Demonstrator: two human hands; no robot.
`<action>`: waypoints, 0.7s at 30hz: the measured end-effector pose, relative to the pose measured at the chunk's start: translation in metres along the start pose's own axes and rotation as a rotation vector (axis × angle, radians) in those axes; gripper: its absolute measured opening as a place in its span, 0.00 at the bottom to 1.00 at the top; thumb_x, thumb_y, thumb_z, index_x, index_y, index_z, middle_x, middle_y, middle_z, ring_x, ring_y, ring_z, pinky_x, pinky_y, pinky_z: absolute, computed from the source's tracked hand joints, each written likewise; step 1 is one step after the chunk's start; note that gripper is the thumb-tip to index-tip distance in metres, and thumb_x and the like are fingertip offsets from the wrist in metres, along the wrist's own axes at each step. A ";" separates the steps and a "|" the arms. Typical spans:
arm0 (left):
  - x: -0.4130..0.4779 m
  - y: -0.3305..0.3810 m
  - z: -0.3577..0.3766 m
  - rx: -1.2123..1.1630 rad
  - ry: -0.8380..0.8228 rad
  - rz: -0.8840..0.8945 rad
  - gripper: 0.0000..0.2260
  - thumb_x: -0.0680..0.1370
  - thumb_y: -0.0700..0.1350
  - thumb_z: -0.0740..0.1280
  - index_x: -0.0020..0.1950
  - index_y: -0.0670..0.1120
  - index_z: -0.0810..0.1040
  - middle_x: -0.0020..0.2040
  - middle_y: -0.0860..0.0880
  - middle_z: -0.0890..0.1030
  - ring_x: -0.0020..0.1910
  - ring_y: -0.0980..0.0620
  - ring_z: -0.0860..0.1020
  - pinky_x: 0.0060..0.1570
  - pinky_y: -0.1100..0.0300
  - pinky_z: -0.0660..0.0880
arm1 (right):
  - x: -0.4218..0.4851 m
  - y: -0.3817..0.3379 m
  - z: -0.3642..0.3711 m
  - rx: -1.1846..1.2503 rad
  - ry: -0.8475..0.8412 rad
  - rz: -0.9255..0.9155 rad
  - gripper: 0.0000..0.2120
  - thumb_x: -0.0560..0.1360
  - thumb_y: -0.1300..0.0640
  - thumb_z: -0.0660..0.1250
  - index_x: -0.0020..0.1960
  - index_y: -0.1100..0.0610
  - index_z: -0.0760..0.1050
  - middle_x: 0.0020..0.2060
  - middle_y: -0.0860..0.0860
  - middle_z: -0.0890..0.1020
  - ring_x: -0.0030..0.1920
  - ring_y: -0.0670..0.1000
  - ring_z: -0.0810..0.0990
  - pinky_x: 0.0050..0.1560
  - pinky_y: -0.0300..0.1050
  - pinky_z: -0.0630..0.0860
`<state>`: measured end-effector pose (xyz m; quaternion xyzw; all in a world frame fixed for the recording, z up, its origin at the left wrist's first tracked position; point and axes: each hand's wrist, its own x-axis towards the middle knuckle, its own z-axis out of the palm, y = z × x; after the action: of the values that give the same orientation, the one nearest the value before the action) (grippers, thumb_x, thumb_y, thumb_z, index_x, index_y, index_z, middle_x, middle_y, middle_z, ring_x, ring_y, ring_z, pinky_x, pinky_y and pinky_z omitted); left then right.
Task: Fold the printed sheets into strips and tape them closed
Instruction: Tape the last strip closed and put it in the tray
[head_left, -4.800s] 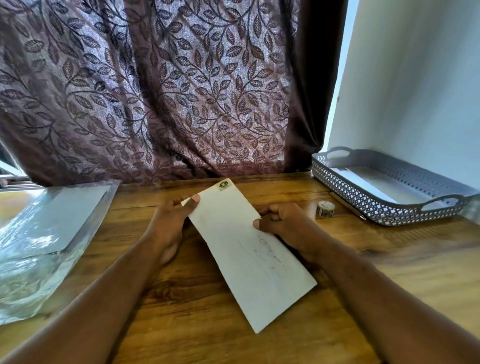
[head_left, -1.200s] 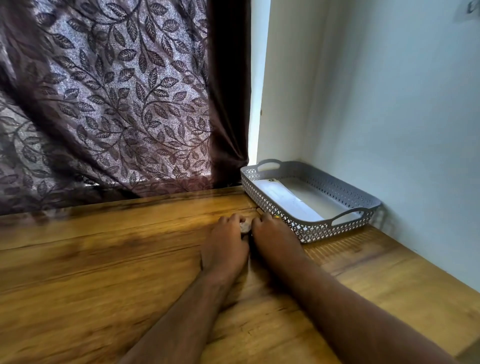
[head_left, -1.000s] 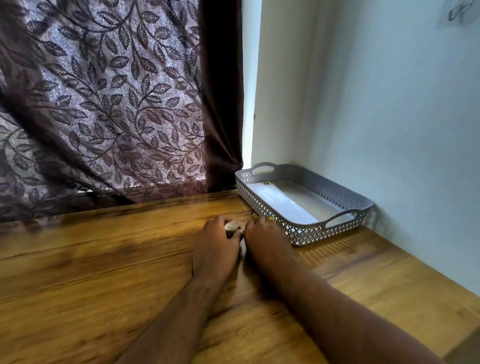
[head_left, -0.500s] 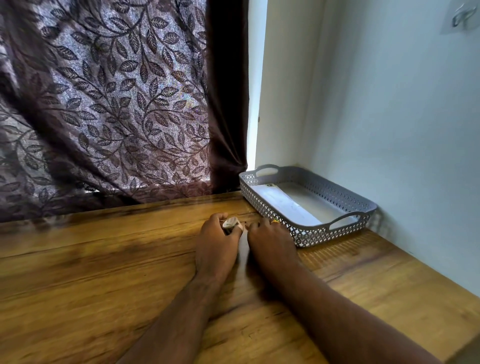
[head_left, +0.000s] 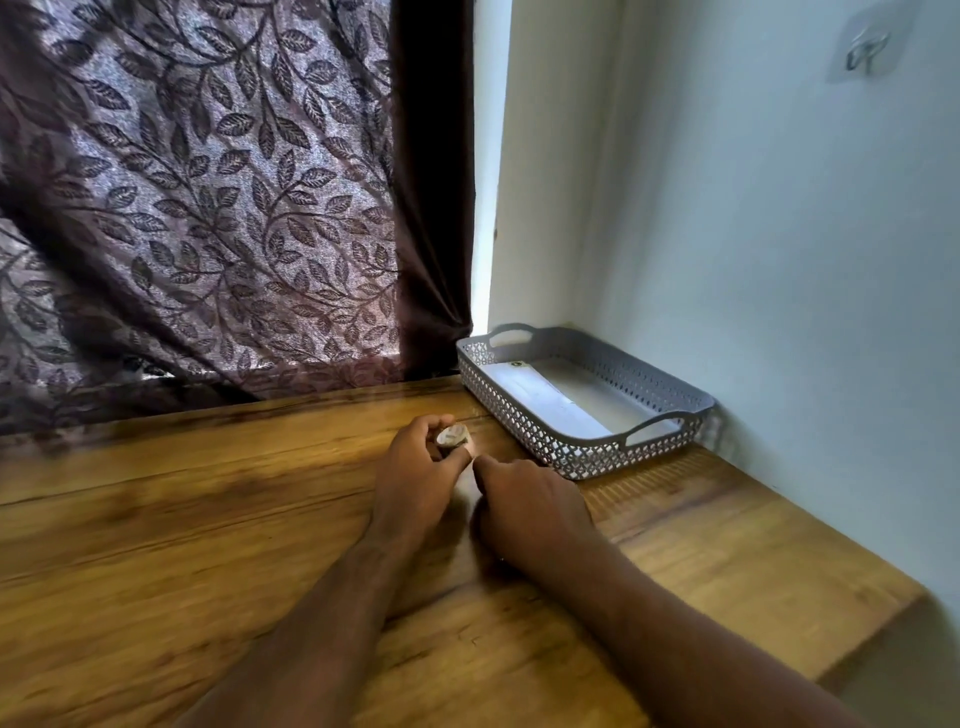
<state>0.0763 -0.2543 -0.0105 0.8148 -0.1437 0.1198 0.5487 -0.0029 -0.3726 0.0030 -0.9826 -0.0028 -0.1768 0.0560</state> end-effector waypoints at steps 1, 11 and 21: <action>-0.002 0.001 0.000 -0.015 -0.022 0.013 0.17 0.74 0.47 0.76 0.61 0.53 0.79 0.56 0.55 0.82 0.51 0.56 0.81 0.52 0.61 0.75 | -0.005 0.004 -0.002 0.037 0.003 -0.007 0.10 0.76 0.52 0.60 0.56 0.52 0.73 0.47 0.54 0.83 0.47 0.60 0.83 0.38 0.49 0.72; -0.033 0.016 0.007 0.015 -0.209 0.243 0.19 0.73 0.45 0.77 0.62 0.53 0.78 0.55 0.56 0.82 0.51 0.60 0.79 0.49 0.71 0.73 | -0.047 0.086 -0.028 0.013 0.000 -0.007 0.09 0.76 0.58 0.67 0.55 0.49 0.78 0.49 0.50 0.79 0.48 0.52 0.80 0.48 0.50 0.80; -0.046 0.022 0.022 0.199 -0.352 0.476 0.20 0.71 0.50 0.78 0.60 0.59 0.79 0.56 0.65 0.77 0.54 0.66 0.74 0.48 0.73 0.68 | -0.050 0.173 -0.040 -0.193 0.101 0.090 0.08 0.79 0.52 0.66 0.58 0.45 0.78 0.52 0.47 0.80 0.48 0.53 0.82 0.38 0.44 0.76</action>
<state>0.0266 -0.2781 -0.0162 0.8161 -0.4111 0.1155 0.3893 -0.0590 -0.5481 0.0036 -0.9724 0.0610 -0.2229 -0.0308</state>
